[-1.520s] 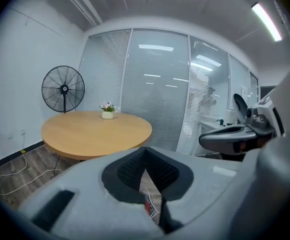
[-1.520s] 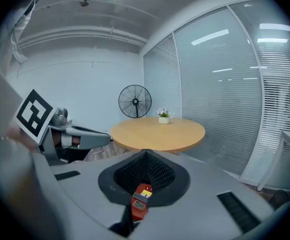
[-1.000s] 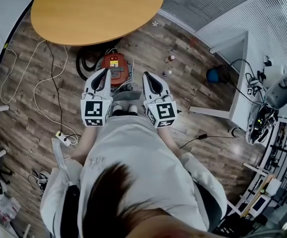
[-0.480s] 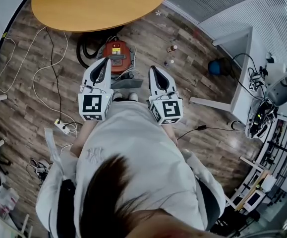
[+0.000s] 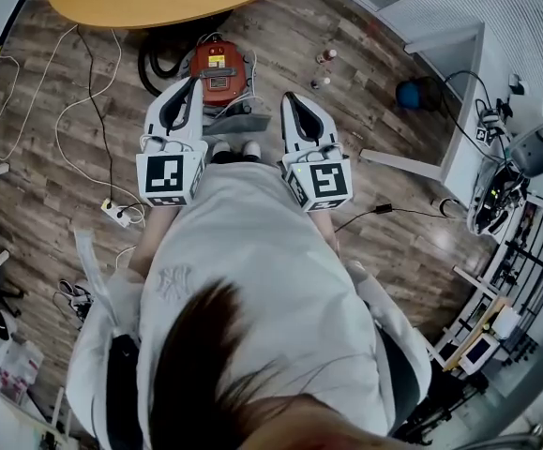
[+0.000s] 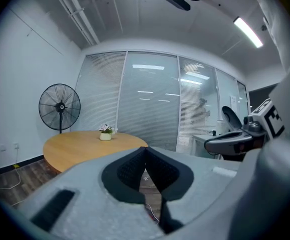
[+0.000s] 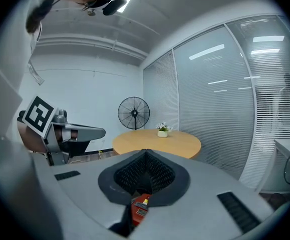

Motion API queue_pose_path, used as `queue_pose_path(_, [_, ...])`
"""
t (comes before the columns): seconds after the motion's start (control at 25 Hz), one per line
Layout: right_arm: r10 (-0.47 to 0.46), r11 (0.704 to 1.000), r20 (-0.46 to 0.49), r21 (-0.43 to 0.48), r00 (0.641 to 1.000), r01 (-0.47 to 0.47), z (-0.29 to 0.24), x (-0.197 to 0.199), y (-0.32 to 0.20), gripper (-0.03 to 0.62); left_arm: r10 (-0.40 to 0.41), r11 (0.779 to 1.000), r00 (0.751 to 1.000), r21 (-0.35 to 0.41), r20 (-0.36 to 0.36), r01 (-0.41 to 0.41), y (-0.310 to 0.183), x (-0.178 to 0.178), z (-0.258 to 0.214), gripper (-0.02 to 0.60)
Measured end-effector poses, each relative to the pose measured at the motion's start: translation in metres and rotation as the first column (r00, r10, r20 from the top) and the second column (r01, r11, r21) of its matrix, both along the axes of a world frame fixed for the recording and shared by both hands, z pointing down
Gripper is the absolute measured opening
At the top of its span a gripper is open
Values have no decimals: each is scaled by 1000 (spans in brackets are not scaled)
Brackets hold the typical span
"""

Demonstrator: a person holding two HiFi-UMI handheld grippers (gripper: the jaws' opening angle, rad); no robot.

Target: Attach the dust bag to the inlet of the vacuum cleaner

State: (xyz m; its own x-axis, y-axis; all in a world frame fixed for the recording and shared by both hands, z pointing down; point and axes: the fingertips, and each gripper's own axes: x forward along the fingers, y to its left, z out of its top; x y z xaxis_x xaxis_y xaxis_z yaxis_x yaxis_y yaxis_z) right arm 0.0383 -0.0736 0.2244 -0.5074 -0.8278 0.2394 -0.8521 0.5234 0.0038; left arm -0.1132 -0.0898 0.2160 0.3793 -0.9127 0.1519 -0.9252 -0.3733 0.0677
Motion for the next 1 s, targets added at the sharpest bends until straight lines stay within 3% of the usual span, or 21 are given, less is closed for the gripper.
queue_pose_path(0.48, [-1,1000,-17,20,1000,1,-3,13,-6,2,83,996,995,36,52,-85,4,14,0,17])
queue_pose_path(1.0, [39,999,-53,36,998,-38,-5,41,-7,2,120,991,992,47,40,-122,9,36,-4,17])
